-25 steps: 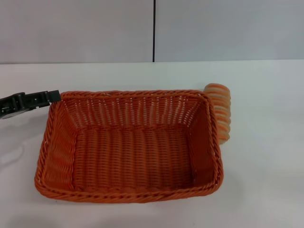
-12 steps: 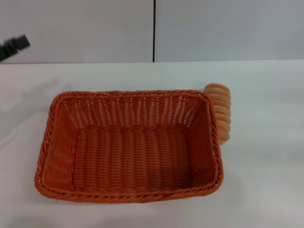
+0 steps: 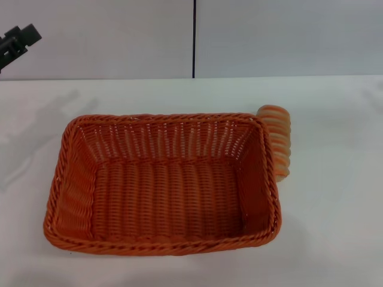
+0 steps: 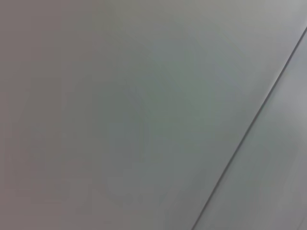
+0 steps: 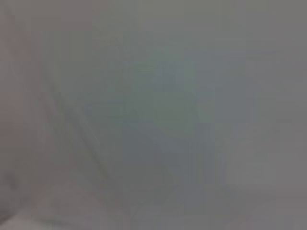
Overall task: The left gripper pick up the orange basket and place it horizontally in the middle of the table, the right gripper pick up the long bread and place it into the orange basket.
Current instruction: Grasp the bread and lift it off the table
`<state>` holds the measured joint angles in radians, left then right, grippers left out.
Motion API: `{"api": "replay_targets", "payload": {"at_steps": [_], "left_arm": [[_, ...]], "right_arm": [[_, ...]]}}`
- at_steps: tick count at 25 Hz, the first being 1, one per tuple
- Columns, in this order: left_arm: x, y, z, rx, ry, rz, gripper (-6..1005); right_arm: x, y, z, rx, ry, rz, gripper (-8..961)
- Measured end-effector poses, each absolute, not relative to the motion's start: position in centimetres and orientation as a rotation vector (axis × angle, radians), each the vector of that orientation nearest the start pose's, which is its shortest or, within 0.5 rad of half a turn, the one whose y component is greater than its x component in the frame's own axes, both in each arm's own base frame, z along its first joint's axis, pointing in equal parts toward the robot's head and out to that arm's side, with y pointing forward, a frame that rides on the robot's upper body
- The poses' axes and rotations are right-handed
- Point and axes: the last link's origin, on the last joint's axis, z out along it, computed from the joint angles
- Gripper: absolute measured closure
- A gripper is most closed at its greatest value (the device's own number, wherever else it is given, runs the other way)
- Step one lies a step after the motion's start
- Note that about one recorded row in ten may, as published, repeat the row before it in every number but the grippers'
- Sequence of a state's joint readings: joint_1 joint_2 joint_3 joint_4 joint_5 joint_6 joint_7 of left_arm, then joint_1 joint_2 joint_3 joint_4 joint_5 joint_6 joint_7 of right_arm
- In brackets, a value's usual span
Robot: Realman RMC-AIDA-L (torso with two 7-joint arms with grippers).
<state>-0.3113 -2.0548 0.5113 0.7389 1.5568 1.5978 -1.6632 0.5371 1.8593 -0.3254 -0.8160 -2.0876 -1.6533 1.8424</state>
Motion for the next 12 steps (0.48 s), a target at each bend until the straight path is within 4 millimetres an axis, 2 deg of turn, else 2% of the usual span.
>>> {"api": "replay_targets", "payload": {"at_steps": [1,3,5,8,10,11,12], "left_arm": [[-30.6,30.3,9.6,-2.052,-0.962,-1.256,354],[-30.5,30.3,9.5,-2.050,-0.952,-1.265,305],[-30.6,30.3,9.2,-2.049,-0.951,-1.275,257],[-30.5,30.2,8.7,-2.046,-0.944,-1.300,234],[-30.5,30.1,8.5,-2.049,-0.935,-1.304,218],[-30.5,30.1,8.4,-2.052,-0.930,-1.304,218],[-30.4,30.1,8.4,-2.054,-0.928,-1.303,218]], "right_arm": [[30.1,35.3,16.3,-2.290,1.010,0.738,347],[28.4,36.5,15.5,-2.385,1.027,0.670,347],[27.8,36.9,15.1,-2.415,1.032,0.639,346],[26.5,38.2,13.9,-2.488,1.041,0.521,346],[25.6,39.2,12.7,-2.546,1.053,0.368,294],[25.6,39.2,12.7,-2.546,1.053,0.368,269],[25.3,39.5,12.0,-2.566,1.060,0.294,243]]}}
